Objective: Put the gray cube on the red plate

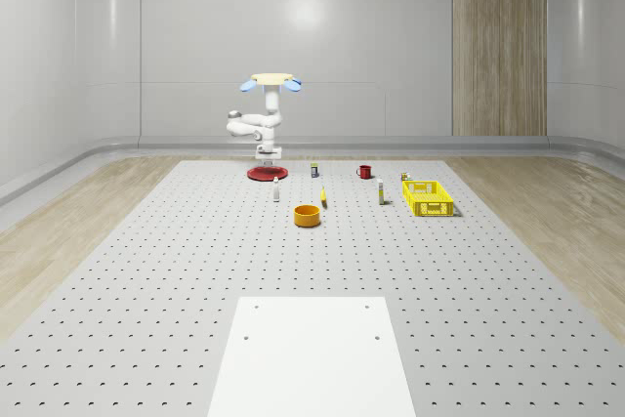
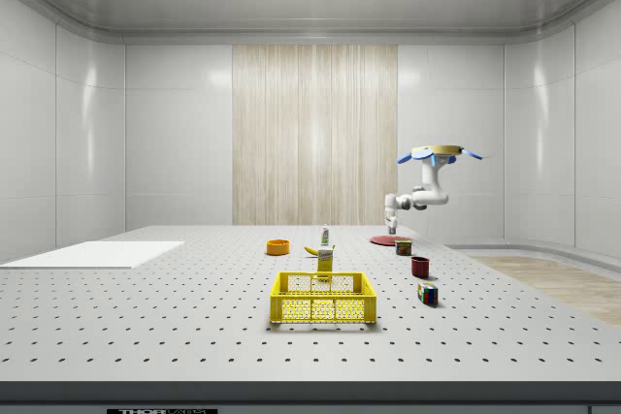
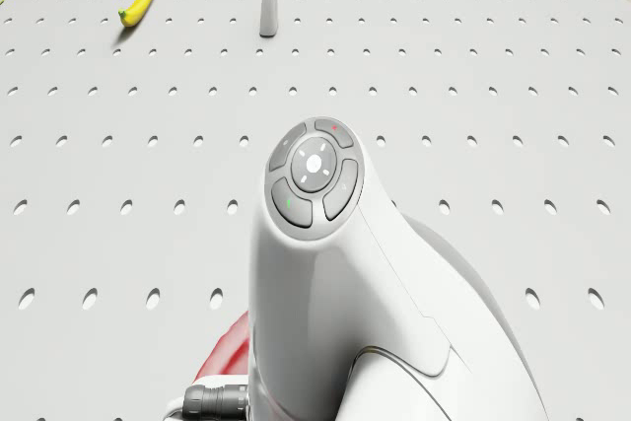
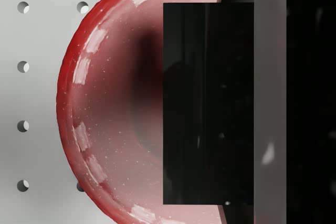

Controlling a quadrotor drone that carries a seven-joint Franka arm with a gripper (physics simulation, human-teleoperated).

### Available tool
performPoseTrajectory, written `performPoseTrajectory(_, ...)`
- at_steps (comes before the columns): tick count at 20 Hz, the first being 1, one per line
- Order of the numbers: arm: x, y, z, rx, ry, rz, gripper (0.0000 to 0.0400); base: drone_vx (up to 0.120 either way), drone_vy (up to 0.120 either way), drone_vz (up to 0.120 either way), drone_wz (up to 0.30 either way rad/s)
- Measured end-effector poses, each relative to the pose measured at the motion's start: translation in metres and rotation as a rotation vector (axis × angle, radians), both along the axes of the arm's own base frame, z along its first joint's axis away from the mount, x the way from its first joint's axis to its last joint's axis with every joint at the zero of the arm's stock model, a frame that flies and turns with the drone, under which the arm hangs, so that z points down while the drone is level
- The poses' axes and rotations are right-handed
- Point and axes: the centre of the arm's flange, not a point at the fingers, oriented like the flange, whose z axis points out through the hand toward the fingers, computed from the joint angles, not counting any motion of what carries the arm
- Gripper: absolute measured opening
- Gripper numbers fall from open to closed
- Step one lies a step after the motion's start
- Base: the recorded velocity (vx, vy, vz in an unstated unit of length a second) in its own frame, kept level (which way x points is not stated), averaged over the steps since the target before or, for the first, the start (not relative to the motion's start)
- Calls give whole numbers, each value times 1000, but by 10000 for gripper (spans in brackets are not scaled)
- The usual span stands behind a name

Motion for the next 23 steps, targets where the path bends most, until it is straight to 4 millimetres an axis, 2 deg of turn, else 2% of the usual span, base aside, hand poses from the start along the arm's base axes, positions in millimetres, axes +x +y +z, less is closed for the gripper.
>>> performPoseTrajectory(10, 0, 0, 34, 0, 0, 0, 250, 0, 0, 0, 0)
performPoseTrajectory(13, 0, 0, 40, 0, 0, 0, 329, 0, 0, 0, 0)
performPoseTrajectory(17, 0, 0, 33, 0, 0, 0, 374, 0, 0, 0, 0)
performPoseTrajectory(23, 0, 0, 14, 0, 0, 0, 394, 0, 0, 0, 0)
